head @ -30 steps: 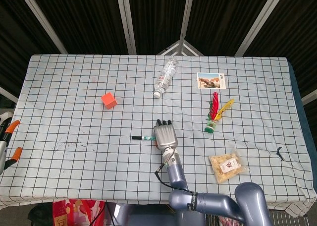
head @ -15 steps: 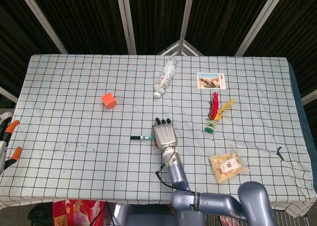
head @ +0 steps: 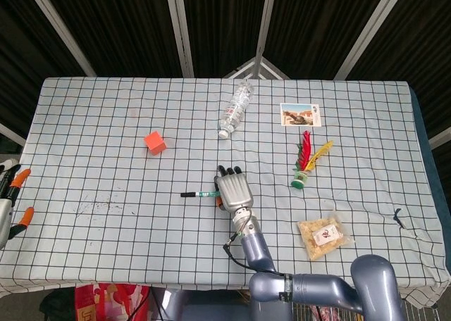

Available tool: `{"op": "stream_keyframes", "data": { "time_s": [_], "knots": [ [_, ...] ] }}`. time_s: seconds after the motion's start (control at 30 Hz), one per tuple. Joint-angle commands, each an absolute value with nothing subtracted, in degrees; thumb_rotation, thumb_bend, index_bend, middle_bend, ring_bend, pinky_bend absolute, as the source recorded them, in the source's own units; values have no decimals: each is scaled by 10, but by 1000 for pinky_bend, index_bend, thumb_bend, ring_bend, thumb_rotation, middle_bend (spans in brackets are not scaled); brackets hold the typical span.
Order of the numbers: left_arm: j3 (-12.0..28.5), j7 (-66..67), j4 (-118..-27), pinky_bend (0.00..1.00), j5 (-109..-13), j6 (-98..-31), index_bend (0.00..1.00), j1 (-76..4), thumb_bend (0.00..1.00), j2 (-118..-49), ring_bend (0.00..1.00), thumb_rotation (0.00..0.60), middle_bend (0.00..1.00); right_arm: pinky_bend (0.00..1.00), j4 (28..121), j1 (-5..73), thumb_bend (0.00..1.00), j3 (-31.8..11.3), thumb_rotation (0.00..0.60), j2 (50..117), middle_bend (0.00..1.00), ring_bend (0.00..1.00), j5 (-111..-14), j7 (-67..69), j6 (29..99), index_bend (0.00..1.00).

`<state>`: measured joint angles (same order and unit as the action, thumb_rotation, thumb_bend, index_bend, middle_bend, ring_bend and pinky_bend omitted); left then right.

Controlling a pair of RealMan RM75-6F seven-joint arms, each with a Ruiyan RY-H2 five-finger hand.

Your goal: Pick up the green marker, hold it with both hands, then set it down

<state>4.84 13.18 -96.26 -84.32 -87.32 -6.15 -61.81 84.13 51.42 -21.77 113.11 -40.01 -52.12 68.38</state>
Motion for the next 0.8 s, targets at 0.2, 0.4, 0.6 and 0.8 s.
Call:
{"op": "stream_keyframes", "data": {
  "time_s": [0.2,0.4,0.6,0.8],
  "knots": [
    [57,144,-1019,130,-873,-871,191,-82,470,-614,0,600,100,190,992,490,526,-236,600,1029,191,251,-400,-571,762,710],
    [68,197,-1068,130,-912,-866,237,-110,468,-642,0,600,143,190,1100,484,536,-255,600,957,191,251,-388,-621,815,722],
    [86,236,-1105,130,-908,-842,270,-141,467,-682,0,600,162,190,1197,483,536,-287,600,909,191,251,-347,-638,849,722],
    [99,259,-1100,130,-903,-813,289,-177,467,-746,0,600,176,190,1265,492,543,-311,600,880,191,251,-328,-655,883,729]
  ]
}}
